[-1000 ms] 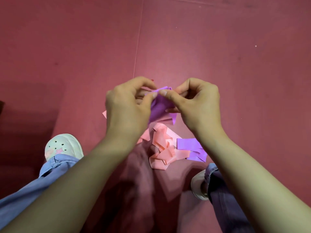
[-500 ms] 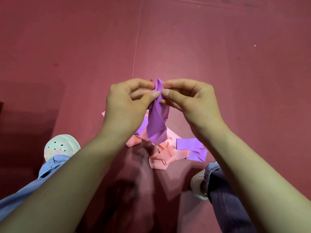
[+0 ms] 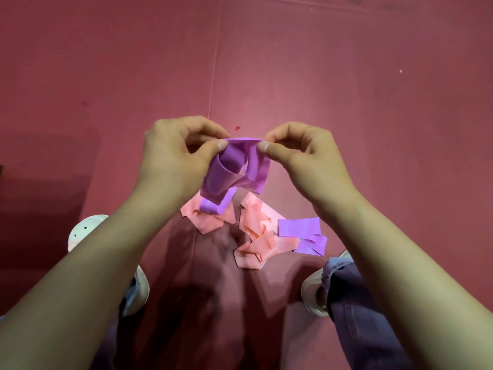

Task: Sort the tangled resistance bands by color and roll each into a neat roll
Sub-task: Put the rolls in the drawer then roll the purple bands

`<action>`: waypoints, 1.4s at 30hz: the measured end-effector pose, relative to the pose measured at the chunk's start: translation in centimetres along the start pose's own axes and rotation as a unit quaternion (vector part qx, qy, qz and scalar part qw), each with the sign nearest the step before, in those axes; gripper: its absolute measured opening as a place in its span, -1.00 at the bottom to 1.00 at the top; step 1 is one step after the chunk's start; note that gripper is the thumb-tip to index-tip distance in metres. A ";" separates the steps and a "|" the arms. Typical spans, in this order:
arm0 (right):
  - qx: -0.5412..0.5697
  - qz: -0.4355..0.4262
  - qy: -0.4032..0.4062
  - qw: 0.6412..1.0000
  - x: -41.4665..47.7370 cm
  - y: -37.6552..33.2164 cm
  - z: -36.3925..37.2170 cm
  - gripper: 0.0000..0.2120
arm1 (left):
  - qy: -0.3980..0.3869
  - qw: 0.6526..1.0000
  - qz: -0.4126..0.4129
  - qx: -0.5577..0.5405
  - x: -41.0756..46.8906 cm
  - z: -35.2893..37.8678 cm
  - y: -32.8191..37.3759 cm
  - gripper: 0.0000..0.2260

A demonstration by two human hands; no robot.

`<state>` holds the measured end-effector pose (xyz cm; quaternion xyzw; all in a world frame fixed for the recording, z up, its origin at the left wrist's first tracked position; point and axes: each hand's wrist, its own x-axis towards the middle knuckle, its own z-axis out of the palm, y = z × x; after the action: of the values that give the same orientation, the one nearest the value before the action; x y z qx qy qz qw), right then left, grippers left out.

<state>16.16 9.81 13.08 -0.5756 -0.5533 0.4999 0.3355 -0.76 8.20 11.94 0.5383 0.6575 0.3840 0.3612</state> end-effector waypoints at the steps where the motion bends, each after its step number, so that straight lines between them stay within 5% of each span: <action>1: 0.027 0.007 -0.014 1.000 0.0 -0.1 -0.1 -0.79 | -0.007 1.000 0.002 0.000 0.0 -0.1 0.0 -0.77; 31: 0.074 0.003 -0.008 0.997 0.0 -0.1 0.1 -0.81 | 0.014 1.000 0.014 0.011 0.1 -0.4 0.2 -0.73; 42: 0.131 -0.008 0.017 0.991 0.1 -0.5 -0.2 -0.85 | -0.034 0.999 0.018 0.018 -0.2 -0.2 0.2 -0.74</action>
<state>16.17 10.03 13.54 -0.5311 -0.4817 0.5553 0.4213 -0.83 8.02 12.26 0.5692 0.6422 0.3596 0.3664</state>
